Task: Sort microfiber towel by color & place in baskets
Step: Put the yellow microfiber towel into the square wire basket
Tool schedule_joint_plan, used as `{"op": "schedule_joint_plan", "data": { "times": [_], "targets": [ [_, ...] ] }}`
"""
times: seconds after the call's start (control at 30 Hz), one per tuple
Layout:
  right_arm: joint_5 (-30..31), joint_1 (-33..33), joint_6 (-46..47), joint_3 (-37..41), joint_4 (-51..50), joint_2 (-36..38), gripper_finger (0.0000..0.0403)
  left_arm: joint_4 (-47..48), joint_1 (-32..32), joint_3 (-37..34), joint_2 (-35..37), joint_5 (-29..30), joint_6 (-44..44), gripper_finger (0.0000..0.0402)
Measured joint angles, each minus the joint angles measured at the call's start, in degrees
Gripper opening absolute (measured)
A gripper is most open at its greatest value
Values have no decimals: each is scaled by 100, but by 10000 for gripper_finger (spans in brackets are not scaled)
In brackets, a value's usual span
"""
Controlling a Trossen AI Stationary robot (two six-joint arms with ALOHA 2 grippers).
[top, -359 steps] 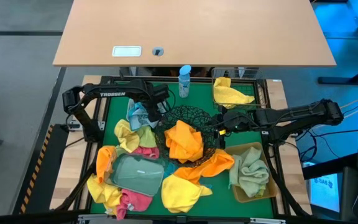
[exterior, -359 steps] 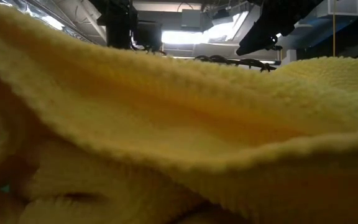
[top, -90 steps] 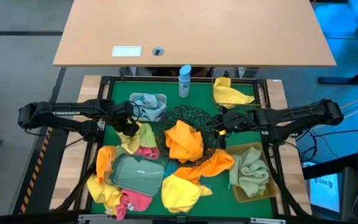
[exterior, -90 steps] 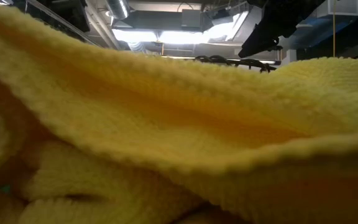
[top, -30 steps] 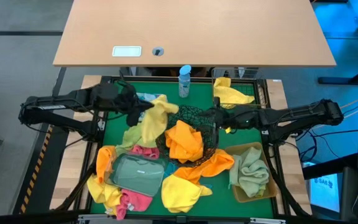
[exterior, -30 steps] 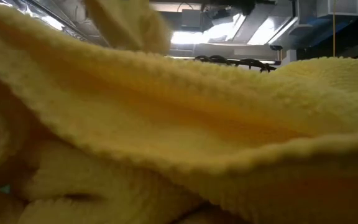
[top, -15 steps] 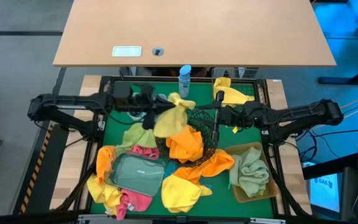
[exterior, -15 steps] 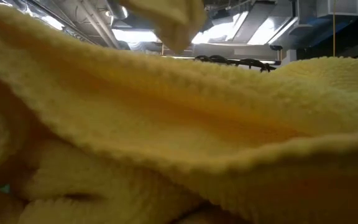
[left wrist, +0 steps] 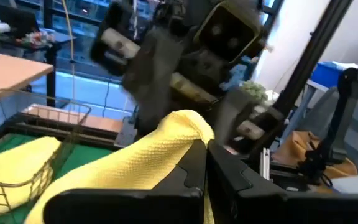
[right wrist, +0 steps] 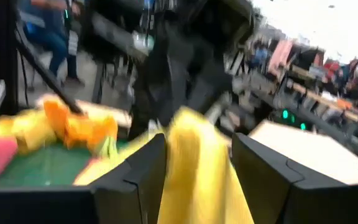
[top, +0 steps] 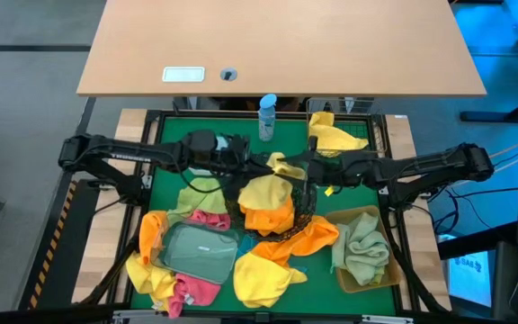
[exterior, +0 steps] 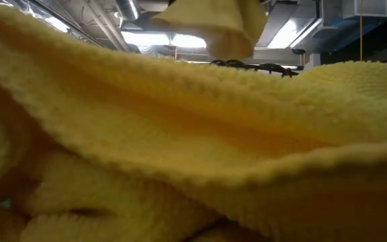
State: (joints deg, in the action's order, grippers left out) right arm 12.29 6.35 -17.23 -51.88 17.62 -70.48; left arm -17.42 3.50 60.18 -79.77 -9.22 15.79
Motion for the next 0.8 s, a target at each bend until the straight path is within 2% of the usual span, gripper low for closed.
{"op": "schedule_joint_plan", "data": {
  "times": [0.1, 0.2, 0.27, 0.4, 0.43, 0.6, 0.8],
  "targets": [
    [20, 0, 14, 0, -342, 0, 180, -17, -87, 0, 11, -3, -249, 0],
    [-8, 0, 67, 0, -462, 0, 158, -23, -161, 0, 11, -1, -470, 0],
    [-46, 0, 72, 0, -466, 0, 126, -24, -188, -1, 11, 11, -520, 0],
    [-85, 0, 72, 0, -502, 0, 29, -22, -222, -1, 11, 272, -589, 0],
    [-85, 0, 74, 0, -502, 0, 15, -23, -222, -2, 11, 296, -590, 0],
    [-84, 0, 283, -27, -623, 4, 26, -7, -218, 0, 11, 308, -591, 26],
    [-7, 0, 329, -560, -1679, 4, 8, 210, -216, 0, 11, 309, -584, 73]
  ]
}}
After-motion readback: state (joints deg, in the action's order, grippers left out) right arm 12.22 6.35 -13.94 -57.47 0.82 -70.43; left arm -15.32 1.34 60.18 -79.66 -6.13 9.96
